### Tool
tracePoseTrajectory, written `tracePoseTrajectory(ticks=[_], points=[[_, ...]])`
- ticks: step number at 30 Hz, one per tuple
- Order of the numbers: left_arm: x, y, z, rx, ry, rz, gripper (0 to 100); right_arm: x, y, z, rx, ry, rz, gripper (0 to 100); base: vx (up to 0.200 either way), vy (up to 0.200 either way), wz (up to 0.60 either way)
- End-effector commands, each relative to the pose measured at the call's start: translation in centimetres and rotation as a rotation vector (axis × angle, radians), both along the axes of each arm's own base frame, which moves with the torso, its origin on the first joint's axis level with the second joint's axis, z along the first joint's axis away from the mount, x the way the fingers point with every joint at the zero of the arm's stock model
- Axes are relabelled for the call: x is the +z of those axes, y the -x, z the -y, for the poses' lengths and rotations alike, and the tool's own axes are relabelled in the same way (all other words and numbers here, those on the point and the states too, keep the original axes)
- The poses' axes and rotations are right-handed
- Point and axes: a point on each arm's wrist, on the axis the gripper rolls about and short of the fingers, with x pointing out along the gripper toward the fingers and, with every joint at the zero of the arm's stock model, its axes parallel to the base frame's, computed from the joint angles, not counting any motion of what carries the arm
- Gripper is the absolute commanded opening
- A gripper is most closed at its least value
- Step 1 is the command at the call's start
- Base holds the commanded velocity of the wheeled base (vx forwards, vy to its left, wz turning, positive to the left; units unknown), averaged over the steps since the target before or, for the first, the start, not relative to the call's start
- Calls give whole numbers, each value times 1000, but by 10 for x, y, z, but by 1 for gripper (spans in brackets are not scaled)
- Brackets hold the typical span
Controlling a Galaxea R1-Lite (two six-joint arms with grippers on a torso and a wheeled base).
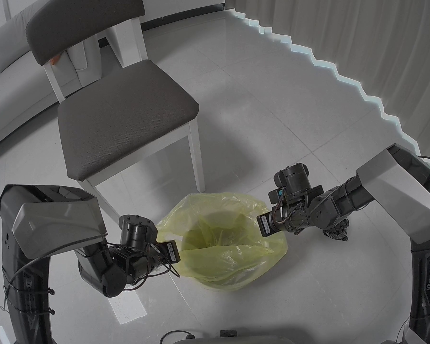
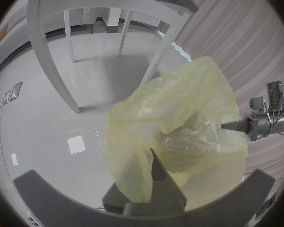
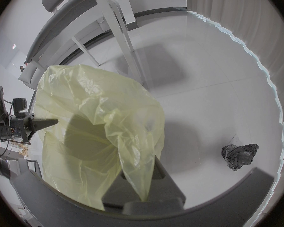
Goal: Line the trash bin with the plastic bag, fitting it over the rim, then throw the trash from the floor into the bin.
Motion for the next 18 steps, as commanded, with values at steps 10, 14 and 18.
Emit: tracePoseTrajectory(ticks=[10, 14, 18], points=[[-14, -3, 0, 6, -7, -23, 0, -21, -10, 5, -22, 10, -24, 0, 0, 0, 0], [6, -6, 1, 9, 30, 54, 0, 4, -9, 11, -25, -6, 23, 100, 0, 0, 0], [20, -6, 2, 7, 47, 90, 0, 32, -2, 17, -28, -33, 68, 100, 0, 0, 0]])
